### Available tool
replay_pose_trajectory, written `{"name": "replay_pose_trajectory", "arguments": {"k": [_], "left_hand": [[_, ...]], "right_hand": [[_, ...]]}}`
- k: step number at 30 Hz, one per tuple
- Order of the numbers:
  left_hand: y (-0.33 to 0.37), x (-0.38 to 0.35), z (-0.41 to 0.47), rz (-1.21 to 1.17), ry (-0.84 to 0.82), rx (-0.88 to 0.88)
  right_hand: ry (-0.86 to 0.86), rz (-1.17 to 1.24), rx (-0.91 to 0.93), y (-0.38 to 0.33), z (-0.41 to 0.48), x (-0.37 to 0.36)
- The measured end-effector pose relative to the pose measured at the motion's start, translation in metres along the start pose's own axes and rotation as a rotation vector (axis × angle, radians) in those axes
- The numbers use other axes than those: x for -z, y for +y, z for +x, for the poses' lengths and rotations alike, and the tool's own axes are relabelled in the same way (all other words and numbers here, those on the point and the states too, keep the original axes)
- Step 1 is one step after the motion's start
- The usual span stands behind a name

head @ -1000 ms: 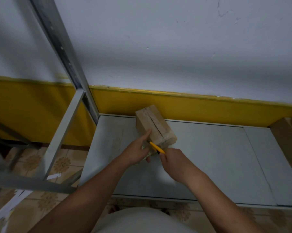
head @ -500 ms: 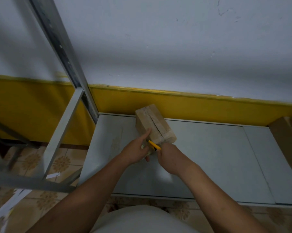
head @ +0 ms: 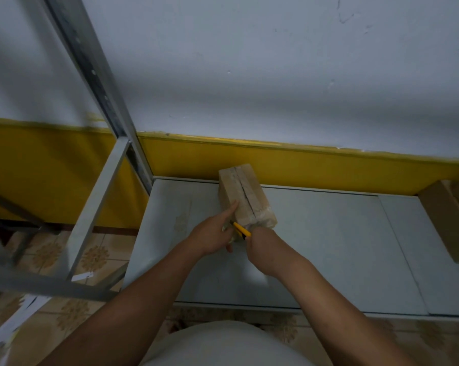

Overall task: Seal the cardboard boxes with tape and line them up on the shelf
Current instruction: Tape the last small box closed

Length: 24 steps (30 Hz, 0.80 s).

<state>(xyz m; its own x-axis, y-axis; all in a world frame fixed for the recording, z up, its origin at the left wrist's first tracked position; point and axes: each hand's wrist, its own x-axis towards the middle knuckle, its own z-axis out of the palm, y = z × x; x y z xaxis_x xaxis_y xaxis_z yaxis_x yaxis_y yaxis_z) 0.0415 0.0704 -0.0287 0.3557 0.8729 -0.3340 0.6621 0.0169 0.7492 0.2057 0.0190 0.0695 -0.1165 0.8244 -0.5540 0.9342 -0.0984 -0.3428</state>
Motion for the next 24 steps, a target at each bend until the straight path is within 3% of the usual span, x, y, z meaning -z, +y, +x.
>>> {"name": "replay_pose_trajectory", "arguments": {"k": [17, 24], "left_hand": [[-0.015, 0.002, 0.010, 0.092, -0.052, -0.025], [-0.021, 0.016, 0.004, 0.096, -0.120, -0.089]], "right_hand": [[-0.032, -0.048, -0.098, 0.047, -0.011, -0.054], [0.233, -0.193, -0.007, 0.135, 0.014, -0.108]]}}
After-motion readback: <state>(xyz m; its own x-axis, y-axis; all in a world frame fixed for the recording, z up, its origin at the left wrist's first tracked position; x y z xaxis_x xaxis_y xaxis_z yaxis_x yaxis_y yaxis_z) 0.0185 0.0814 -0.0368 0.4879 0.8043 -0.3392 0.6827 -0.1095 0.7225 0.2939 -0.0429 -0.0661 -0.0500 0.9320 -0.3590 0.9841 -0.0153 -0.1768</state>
